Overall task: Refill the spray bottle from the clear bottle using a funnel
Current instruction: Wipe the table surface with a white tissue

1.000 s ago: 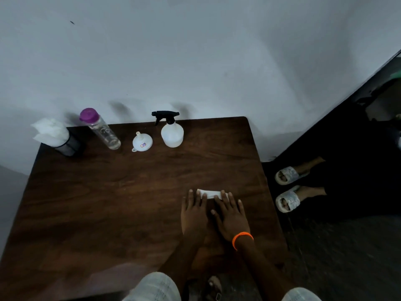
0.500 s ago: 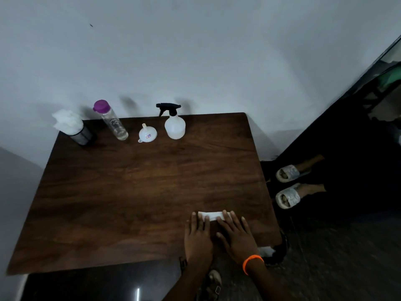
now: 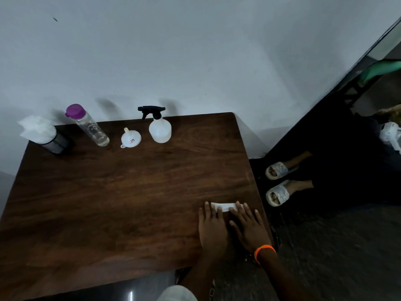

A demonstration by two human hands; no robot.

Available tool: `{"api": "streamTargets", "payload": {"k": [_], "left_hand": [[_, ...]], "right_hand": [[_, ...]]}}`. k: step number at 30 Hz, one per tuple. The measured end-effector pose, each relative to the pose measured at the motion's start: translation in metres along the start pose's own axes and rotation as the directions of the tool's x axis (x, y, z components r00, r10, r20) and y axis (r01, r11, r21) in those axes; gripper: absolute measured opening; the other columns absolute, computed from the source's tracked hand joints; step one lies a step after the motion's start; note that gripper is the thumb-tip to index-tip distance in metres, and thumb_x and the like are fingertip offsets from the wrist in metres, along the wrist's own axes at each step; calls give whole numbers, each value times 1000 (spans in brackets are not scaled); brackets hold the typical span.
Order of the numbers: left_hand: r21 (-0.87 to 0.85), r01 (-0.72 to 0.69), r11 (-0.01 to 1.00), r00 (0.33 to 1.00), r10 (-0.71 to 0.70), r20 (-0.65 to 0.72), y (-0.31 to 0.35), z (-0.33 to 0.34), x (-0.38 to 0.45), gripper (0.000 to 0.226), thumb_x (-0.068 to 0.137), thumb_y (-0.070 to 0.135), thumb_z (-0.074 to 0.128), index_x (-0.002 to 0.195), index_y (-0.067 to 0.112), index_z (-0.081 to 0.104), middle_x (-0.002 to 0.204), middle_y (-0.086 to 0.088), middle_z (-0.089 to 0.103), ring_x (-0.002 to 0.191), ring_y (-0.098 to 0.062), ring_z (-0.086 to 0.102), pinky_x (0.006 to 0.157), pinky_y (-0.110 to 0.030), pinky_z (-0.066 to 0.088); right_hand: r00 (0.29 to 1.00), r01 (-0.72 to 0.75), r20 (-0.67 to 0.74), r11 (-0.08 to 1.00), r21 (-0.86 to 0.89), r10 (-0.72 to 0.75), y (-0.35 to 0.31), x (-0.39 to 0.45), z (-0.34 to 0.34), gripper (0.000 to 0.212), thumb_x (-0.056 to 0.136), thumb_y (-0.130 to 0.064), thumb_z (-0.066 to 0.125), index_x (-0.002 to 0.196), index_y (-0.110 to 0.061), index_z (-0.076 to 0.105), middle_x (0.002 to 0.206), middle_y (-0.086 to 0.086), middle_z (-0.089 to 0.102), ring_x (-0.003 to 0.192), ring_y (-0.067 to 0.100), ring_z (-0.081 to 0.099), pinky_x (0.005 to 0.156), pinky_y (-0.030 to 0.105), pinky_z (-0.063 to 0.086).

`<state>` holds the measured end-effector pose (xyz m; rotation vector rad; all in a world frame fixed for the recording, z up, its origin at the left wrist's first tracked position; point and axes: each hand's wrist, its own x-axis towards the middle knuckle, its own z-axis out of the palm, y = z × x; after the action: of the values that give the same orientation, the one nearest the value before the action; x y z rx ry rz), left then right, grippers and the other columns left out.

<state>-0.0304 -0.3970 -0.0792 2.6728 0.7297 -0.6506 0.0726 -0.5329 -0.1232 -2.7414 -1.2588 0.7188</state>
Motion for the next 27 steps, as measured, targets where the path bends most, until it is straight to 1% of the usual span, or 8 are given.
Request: {"api": "streamTargets", "payload": {"k": [3, 7, 12, 14, 17, 19, 22, 27], "left_hand": [[41, 3, 999, 1000, -3, -1, -3, -19, 29, 65, 104, 40, 25, 159, 9, 9, 166, -16, 5, 153, -37, -3, 123, -55, -1], [24, 24, 999, 999, -23, -46, -13, -47, 66, 63, 105, 39, 24, 158, 9, 8, 166, -16, 6, 154, -36, -3, 123, -53, -1], [66, 29, 997, 998, -25, -64, -33, -78, 127, 68, 103, 46, 25, 159, 11, 6, 167, -16, 4, 153, -36, -4, 124, -53, -2], [47, 34, 998, 996, -30, -88, -41, -93, 151, 66, 104, 45, 24, 159, 12, 9, 166, -15, 7, 154, -36, -2, 124, -53, -1], [52, 39, 998, 992, -32, -122, -52, -111, 179, 65, 104, 43, 23, 159, 13, 10, 166, -16, 10, 154, -36, 0, 124, -53, 1], [58, 26, 998, 991, -18, -130, -56, -123, 196, 65, 103, 42, 25, 159, 12, 10, 166, -16, 9, 154, -36, 0, 124, -53, 1], [58, 14, 998, 987, -5, -158, -59, -137, 222, 66, 102, 41, 29, 159, 14, 13, 166, -15, 12, 154, -36, 1, 124, -52, 2], [20, -2, 1000, 983, 5, -184, -55, -149, 255, 61, 102, 38, 31, 159, 18, 20, 165, -12, 19, 154, -33, 3, 124, -51, 5]], "right_hand": [[999, -23, -31, 1000, 12, 23, 0, 30, -16, 68, 92, -65, 6, 156, -43, 16, 162, -18, -5, 153, 9, -4, 121, 39, -5], [998, -35, -52, 999, 27, 36, -4, 78, -36, 72, 91, -66, 5, 157, -40, 18, 162, -16, -5, 154, 10, -3, 123, 42, -2], [998, -24, -65, 999, 40, 26, -8, 143, -62, 76, 89, -67, 2, 158, -38, 14, 162, -15, -9, 154, 11, -4, 124, 43, -3], [997, -19, -69, 999, 46, 22, -10, 170, -73, 75, 90, -67, 4, 158, -37, 16, 165, -12, -5, 155, 12, -4, 124, 44, -3], [997, -12, -71, 999, 45, 15, -11, 207, -90, 63, 101, -60, 21, 158, -35, 18, 168, -8, 1, 155, 14, -3, 124, 45, -2], [997, -6, -81, 999, 40, 9, -9, 229, -99, 58, 104, -55, 28, 159, -36, 19, 168, -8, 2, 155, 14, -1, 124, 45, 0], [994, -1, -112, 999, 34, 5, -2, 254, -109, 58, 104, -56, 28, 158, -37, 21, 168, -8, 6, 155, 14, 2, 124, 46, 2], [994, -26, -108, 997, 78, 35, 14, 281, -122, 56, 104, -56, 28, 157, -38, 23, 168, -7, 7, 155, 14, 2, 124, 43, 5]]}}
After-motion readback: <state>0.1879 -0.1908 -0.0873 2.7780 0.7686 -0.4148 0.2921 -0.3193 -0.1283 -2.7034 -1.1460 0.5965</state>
